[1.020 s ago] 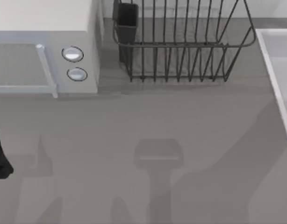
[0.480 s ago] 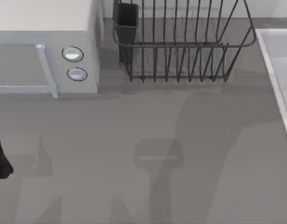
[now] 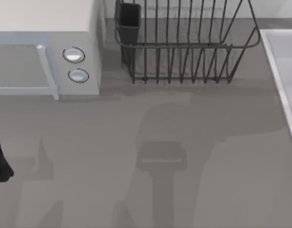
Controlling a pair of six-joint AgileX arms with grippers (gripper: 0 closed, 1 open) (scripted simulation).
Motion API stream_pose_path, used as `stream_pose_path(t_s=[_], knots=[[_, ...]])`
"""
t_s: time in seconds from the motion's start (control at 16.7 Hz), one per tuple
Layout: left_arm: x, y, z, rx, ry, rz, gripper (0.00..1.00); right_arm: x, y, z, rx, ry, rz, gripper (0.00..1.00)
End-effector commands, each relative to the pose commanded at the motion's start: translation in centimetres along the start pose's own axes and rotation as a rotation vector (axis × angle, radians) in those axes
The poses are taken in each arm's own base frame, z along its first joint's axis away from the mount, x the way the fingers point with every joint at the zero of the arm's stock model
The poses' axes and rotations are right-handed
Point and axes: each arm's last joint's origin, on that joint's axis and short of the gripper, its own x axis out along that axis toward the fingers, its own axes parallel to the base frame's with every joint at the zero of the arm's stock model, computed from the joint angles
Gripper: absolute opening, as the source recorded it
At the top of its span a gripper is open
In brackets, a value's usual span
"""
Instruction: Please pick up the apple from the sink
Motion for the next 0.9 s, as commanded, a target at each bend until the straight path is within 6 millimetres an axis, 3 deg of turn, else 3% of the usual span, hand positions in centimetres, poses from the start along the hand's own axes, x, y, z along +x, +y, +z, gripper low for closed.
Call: stream_pose_path(t_s=[0.18, 0.36, 0.6, 0.9], knots=[[0.0, 0.0, 0.0, 0.0, 0.0, 0.0, 1.0, 0.1, 0.6, 0.1, -0.001, 0.002, 0.001, 0.0], [0.0, 0.0, 0.0, 0.0, 0.0, 0.0, 1.0, -0.1, 4.5, 0.2, 0.003, 0.004, 0.004, 0.0], [0.0, 0.0, 0.0, 0.0, 0.0, 0.0, 1.0, -0.3, 13.5, -1.2, 0.007, 0.012, 0.009, 0.0], [0.0, 0.0, 0.0, 0.0, 0.0, 0.0, 1.0, -0.3, 25.4, -7.4, 0.004, 0.029, 0.011, 0.0]])
